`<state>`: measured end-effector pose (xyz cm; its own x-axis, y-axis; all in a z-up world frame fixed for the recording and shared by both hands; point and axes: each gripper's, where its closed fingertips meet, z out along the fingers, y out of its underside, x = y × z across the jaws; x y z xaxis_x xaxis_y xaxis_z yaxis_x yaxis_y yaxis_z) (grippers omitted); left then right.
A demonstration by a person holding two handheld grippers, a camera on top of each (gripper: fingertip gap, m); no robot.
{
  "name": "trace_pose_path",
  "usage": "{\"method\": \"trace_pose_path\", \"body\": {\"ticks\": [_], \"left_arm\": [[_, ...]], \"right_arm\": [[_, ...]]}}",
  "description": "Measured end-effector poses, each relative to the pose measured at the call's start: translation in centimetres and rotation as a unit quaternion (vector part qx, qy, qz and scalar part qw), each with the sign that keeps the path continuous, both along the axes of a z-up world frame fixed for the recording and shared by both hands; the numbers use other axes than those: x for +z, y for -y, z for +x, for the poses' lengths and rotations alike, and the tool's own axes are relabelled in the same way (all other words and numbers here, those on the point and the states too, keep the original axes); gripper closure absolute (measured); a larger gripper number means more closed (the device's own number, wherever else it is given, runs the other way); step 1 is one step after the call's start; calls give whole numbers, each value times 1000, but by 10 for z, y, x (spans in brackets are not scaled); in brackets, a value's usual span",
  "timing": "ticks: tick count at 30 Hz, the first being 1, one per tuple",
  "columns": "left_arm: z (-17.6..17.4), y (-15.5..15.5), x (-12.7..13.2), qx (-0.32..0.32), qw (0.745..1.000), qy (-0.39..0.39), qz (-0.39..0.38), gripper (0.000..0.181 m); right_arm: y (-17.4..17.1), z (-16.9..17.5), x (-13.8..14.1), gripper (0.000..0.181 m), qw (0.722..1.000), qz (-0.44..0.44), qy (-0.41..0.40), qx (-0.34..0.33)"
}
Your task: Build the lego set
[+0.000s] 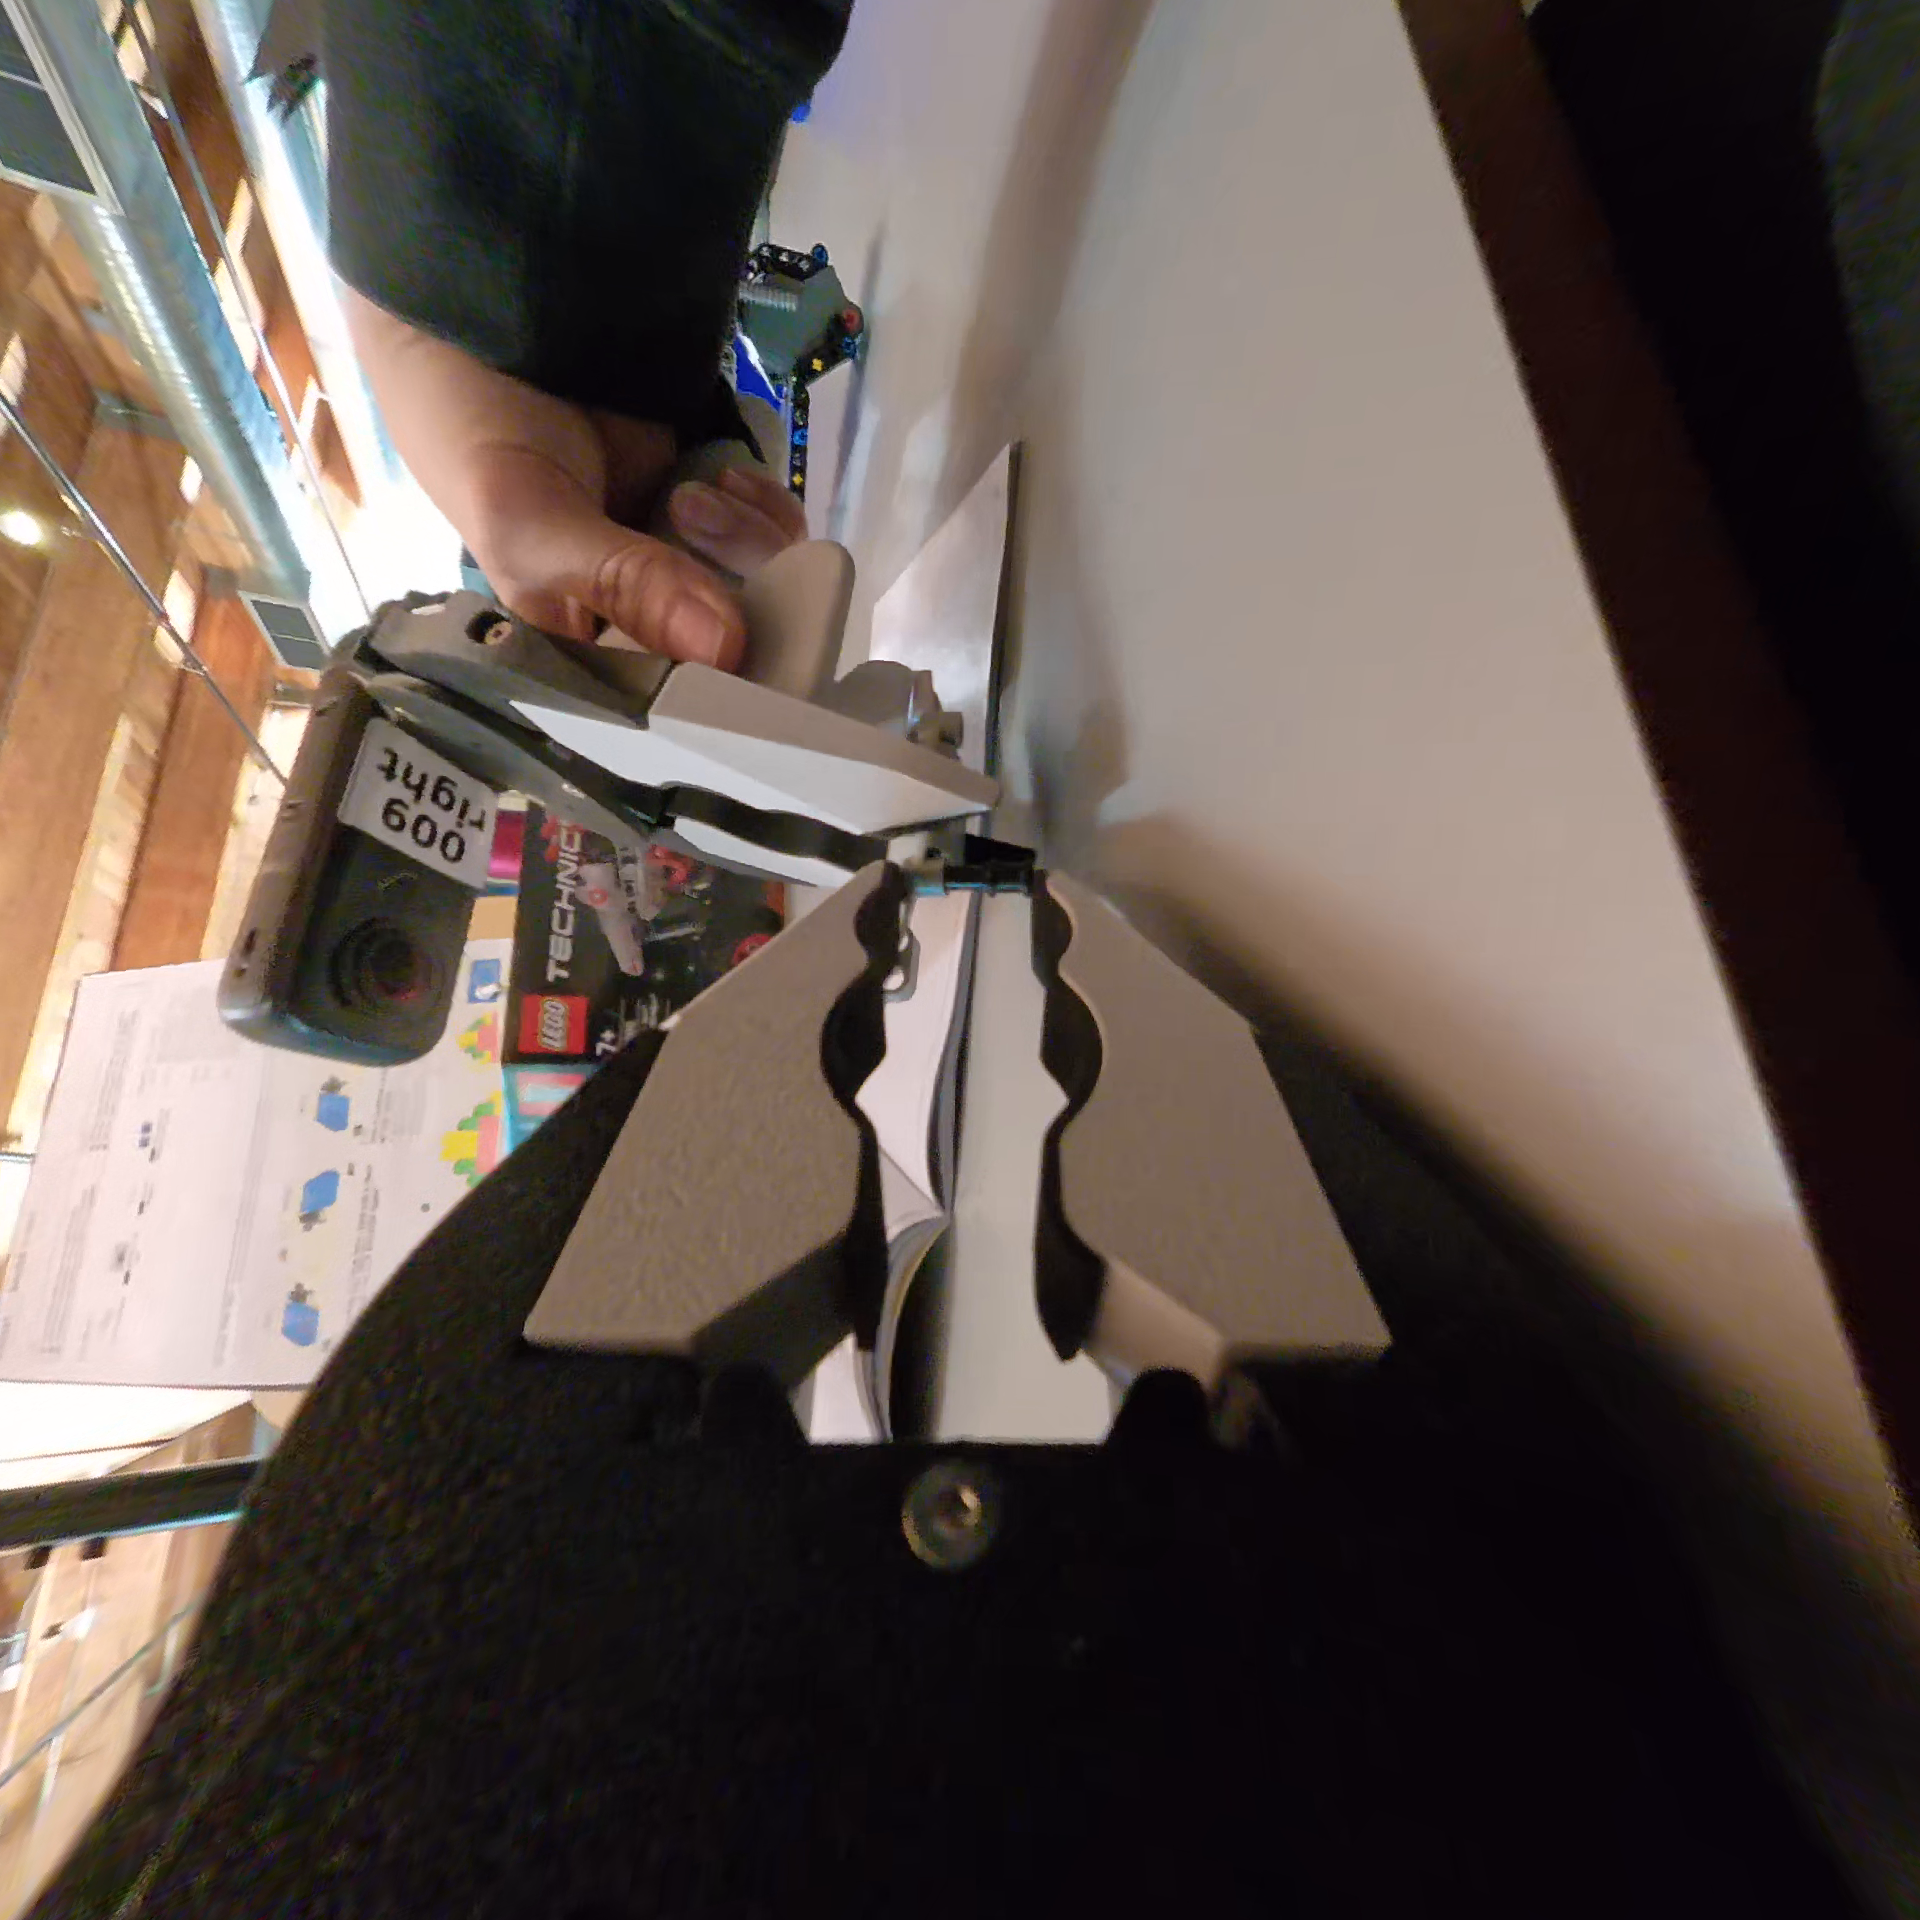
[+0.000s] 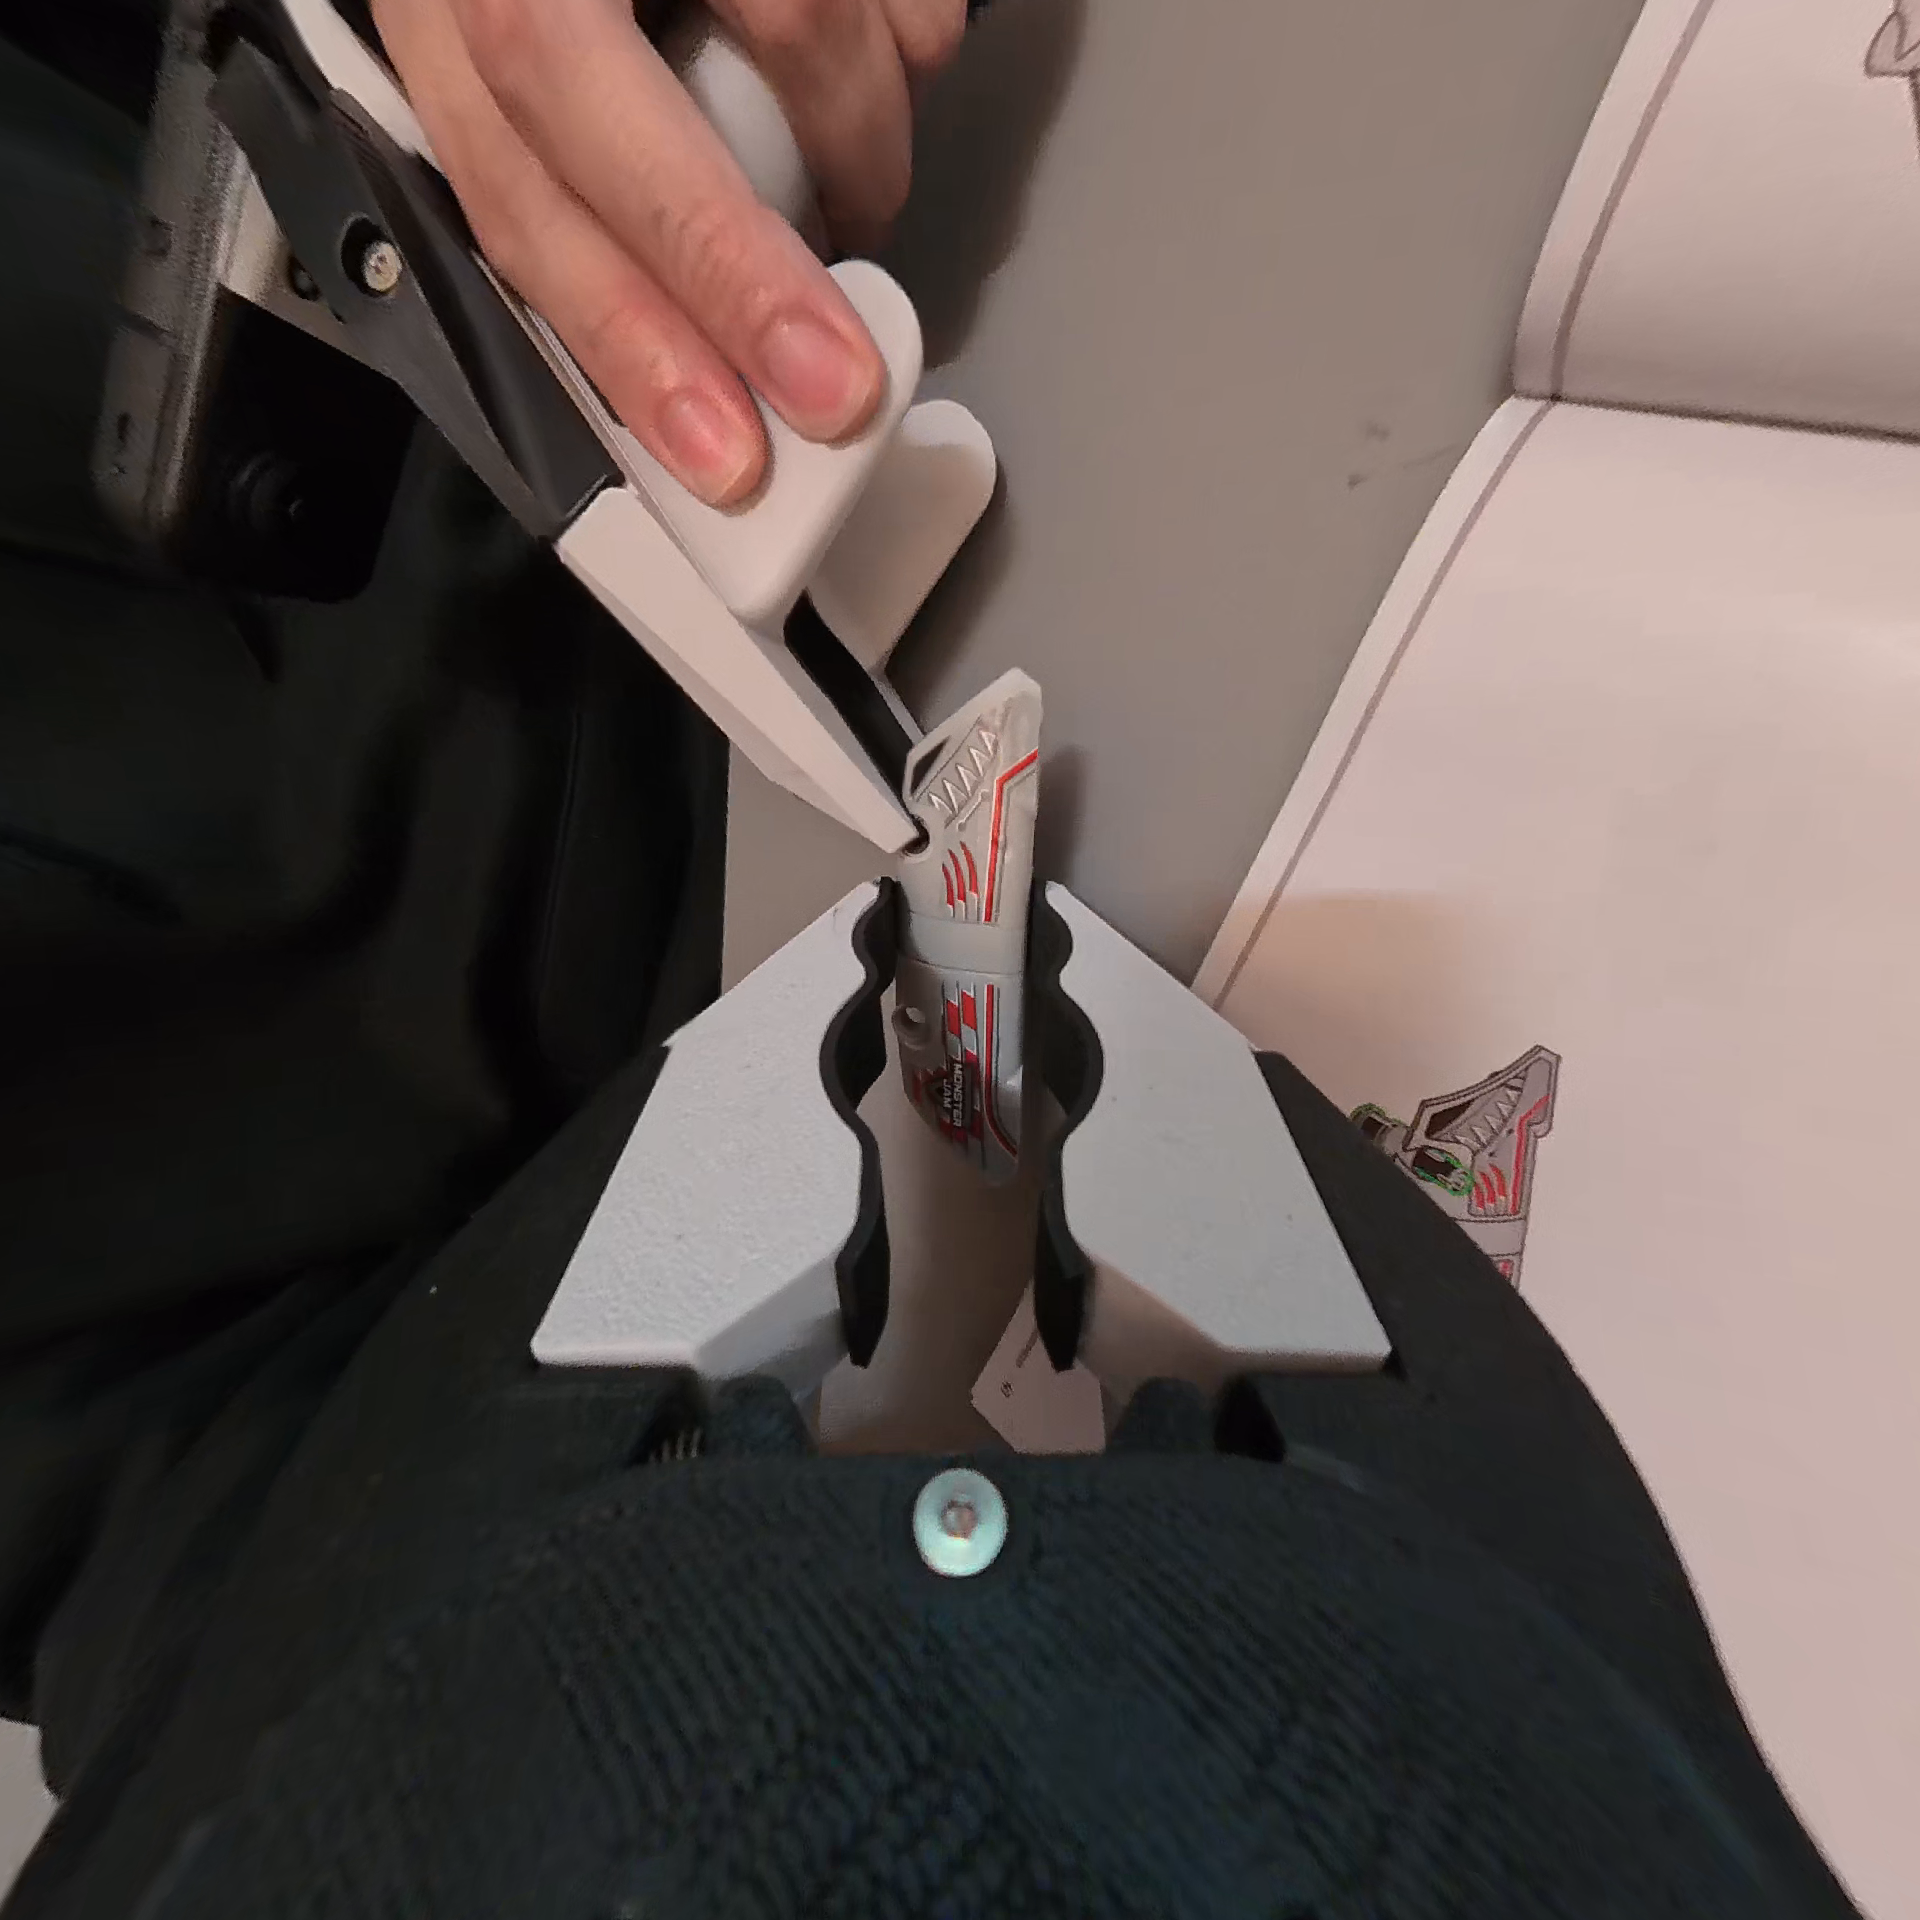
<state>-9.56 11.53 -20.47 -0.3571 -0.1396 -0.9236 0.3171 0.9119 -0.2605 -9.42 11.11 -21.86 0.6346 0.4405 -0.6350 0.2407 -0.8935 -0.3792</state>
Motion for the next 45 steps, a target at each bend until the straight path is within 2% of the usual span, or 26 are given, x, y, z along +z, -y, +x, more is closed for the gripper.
{"method": "trace_pose_path", "body": {"ticks": [14,27,45], "left_arm": [[-8,0,2,-5,998,39,47,159],[-5,-3,3,4,999,24,30,161],[-1,-2,4,8,1000,19,19,163]], "right_arm": [[3,-3,-2,158,1000,-1,-2,2],[2,-2,-2,158,1000,8,3,-20],[1,-2,-2,158,1000,-3,16,-16]]}}
